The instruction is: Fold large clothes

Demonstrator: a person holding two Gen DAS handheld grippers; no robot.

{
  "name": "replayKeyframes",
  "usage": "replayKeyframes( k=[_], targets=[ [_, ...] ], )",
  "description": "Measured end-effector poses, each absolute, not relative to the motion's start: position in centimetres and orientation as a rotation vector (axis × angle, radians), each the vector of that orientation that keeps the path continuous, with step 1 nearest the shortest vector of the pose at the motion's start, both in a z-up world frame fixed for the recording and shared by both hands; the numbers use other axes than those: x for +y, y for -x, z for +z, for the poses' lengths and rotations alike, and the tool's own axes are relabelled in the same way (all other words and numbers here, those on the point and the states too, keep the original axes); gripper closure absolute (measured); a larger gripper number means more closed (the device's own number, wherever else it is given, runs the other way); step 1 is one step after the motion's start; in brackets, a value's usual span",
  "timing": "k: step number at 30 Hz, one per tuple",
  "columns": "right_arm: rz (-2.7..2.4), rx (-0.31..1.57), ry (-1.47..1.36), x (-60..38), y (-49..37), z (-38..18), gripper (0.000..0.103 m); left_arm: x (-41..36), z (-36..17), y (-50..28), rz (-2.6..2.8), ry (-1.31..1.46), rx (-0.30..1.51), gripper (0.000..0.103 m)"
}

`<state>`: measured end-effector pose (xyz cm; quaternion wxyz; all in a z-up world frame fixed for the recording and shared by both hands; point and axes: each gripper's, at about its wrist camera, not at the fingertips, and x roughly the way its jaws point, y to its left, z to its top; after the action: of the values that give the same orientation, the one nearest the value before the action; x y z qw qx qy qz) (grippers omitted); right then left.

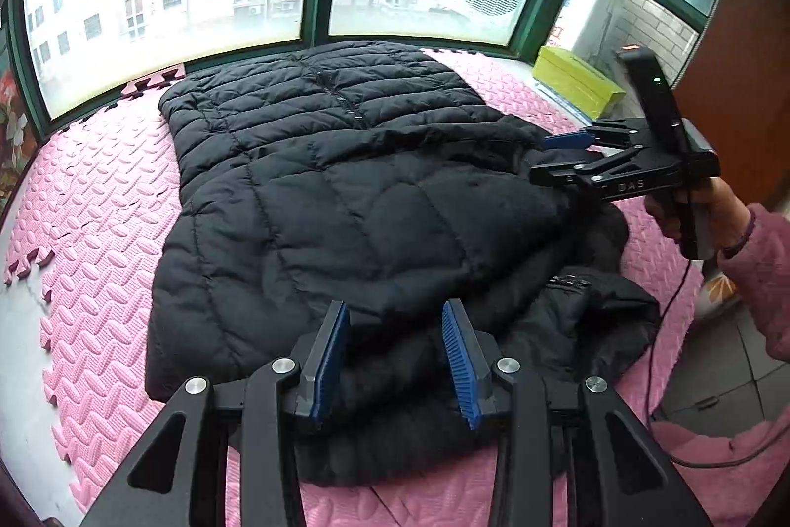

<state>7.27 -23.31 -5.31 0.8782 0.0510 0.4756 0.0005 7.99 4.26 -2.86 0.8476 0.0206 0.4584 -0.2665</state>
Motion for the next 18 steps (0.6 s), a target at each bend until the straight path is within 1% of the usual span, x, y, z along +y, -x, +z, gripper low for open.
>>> replayKeyframes(
  k=[2, 4, 6, 10, 13, 18],
  targets=[
    [-0.005, 1.01, -0.065, -22.9, -6.8, -5.8, 0.024, 2.8, -2.3, -5.9, -0.63, -0.047, 0.967, 0.058],
    [-0.007, 1.057, -0.071, -23.0, -7.2, -7.4, 0.024, 1.0, -2.4, -4.0, -0.669, -0.083, 0.975, 0.05],
    [-0.007, 1.06, -0.113, -23.4, -7.6, -8.2, 0.023, -0.6, -2.8, -2.2, -0.687, -0.127, 0.983, 0.05],
    [-0.021, 1.029, -0.096, -22.8, -6.5, -6.3, 0.023, -2.2, -4.9, -0.4, -0.693, -0.142, 1.052, 0.05],
    [-0.014, 0.998, -0.061, -22.4, -4.3, -4.3, 0.023, -3.0, -7.0, 0.3, -0.681, -0.154, 1.122, 0.05],
    [0.017, 0.983, -0.043, -22.0, 0.7, -2.8, 0.023, -4.7, -8.2, 1.5, -0.642, -0.269, 1.115, 0.05]
  ],
)
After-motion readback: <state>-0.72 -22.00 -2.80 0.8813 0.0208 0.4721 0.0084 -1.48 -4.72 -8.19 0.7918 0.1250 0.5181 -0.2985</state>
